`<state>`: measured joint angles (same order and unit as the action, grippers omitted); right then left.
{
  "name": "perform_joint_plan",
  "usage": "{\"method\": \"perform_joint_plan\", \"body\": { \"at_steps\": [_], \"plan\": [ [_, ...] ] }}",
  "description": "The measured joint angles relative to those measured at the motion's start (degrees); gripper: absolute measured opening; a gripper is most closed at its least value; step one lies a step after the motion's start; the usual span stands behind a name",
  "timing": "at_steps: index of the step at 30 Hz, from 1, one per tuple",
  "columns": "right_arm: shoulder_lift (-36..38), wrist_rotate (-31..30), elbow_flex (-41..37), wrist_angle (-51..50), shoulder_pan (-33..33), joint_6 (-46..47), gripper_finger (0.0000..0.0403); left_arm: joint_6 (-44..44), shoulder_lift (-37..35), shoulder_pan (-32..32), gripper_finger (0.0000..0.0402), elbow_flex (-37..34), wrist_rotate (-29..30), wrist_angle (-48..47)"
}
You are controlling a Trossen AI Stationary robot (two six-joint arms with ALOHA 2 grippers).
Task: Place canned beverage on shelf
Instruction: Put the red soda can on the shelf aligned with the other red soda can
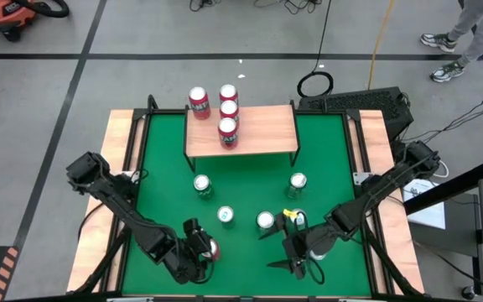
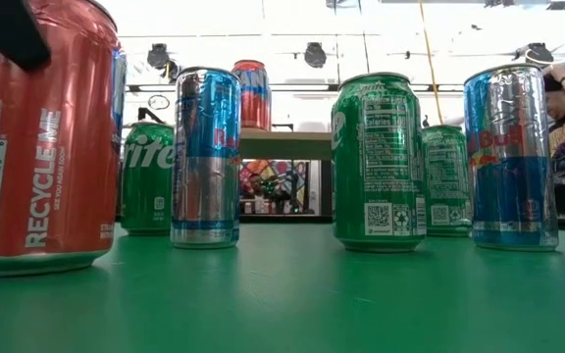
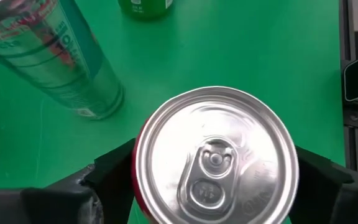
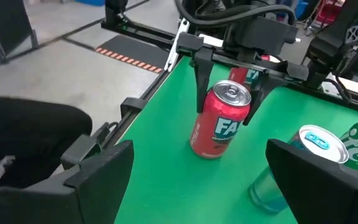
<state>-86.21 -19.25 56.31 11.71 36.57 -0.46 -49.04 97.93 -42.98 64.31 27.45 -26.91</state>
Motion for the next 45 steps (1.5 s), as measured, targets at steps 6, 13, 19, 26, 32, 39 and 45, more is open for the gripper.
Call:
{"method": "perform_joint_plan", "body": {
  "at_steps": [6, 13, 19, 26, 32, 39, 45],
  "plan": [
    [-2.8, 0.0, 0.1, 0.9, -1.0, 3.4, 0.0359, 5.7, 0.0, 0.0, 0.0281, 0.0, 0.2, 2.6],
    [-6.3, 0.1, 0.1, 9.0, -2.8, 6.9, 0.0359, 20.3, -1.5, 1.0, 0.0282, 4.4, 1.1, 2.8],
    [-10.0, 4.6, 0.1, 16.0, -3.6, 7.4, 0.0359, 37.8, -3.5, 1.9, 0.0283, 12.2, -0.8, 3.2],
    [-10.5, 7.0, 0.1, 20.1, -6.4, 10.4, 0.0359, 54.1, -4.2, 3.5, 0.0284, 18.7, -8.8, 3.5],
    [-10.5, 18.5, 0.1, 22.5, -8.6, 11.2, 0.0359, 60.2, -4.1, 6.8, 0.0285, 19.3, -13.6, 3.2],
    [-10.5, 24.7, 0.1, 23.3, -11.6, 12.9, 0.036, 67.1, -4.1, 11.0, 0.0285, 19.3, -20.2, 4.2],
    [-10.5, 28.9, 0.1, 23.3, -14.1, 12.4, 0.036, 73.6, -4.1, 15.0, 0.0285, 19.3, -23.2, 5.8]
  ]
}}
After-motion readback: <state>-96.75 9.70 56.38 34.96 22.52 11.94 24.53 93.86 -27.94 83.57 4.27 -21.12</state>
